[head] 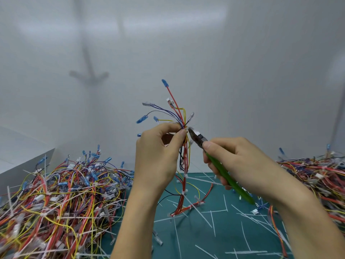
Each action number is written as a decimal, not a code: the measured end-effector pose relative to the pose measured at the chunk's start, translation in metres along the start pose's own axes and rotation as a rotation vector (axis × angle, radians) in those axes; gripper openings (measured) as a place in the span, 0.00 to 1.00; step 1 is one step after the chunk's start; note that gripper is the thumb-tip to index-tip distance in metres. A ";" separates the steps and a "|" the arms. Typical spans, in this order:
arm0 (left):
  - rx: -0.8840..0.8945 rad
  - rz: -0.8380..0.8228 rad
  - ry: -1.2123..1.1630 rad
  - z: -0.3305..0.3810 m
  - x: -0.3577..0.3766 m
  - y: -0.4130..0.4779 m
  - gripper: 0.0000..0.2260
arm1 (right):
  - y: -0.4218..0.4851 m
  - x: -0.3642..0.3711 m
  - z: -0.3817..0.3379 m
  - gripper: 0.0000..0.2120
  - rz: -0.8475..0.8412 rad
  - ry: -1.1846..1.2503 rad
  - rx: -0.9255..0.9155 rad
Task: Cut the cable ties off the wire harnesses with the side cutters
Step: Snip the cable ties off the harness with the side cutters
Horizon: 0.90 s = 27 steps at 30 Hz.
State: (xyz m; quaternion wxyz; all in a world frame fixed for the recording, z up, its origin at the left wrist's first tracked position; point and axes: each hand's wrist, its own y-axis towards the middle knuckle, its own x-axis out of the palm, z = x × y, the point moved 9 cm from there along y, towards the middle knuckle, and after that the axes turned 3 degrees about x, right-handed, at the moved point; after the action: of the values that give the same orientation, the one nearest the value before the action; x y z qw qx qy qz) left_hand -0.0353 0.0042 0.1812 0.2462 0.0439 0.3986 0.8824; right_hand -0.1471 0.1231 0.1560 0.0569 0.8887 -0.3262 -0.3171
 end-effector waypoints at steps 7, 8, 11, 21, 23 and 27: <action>0.066 0.002 0.128 0.005 -0.003 0.000 0.02 | 0.000 -0.002 0.000 0.19 0.010 -0.060 -0.007; 0.089 0.001 0.157 0.007 -0.003 0.000 0.02 | -0.001 -0.003 -0.001 0.20 0.016 -0.079 -0.009; 0.154 0.002 0.233 0.015 -0.003 -0.001 0.03 | -0.002 -0.004 -0.004 0.20 0.029 -0.139 -0.009; 0.102 0.012 0.129 0.013 -0.004 0.000 0.03 | -0.007 -0.012 -0.015 0.19 0.106 -0.241 -0.062; 0.038 0.004 0.040 0.008 -0.004 0.001 0.04 | -0.005 -0.008 -0.011 0.19 0.050 -0.133 -0.042; 0.000 -0.008 0.007 0.005 -0.004 0.001 0.09 | -0.003 0.004 -0.002 0.19 -0.044 0.052 0.031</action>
State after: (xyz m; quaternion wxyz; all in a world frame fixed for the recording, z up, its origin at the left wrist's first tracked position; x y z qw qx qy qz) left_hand -0.0306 0.0051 0.1854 0.2481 0.0392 0.3996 0.8816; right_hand -0.1424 0.1229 0.1544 0.0445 0.9044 -0.3101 -0.2897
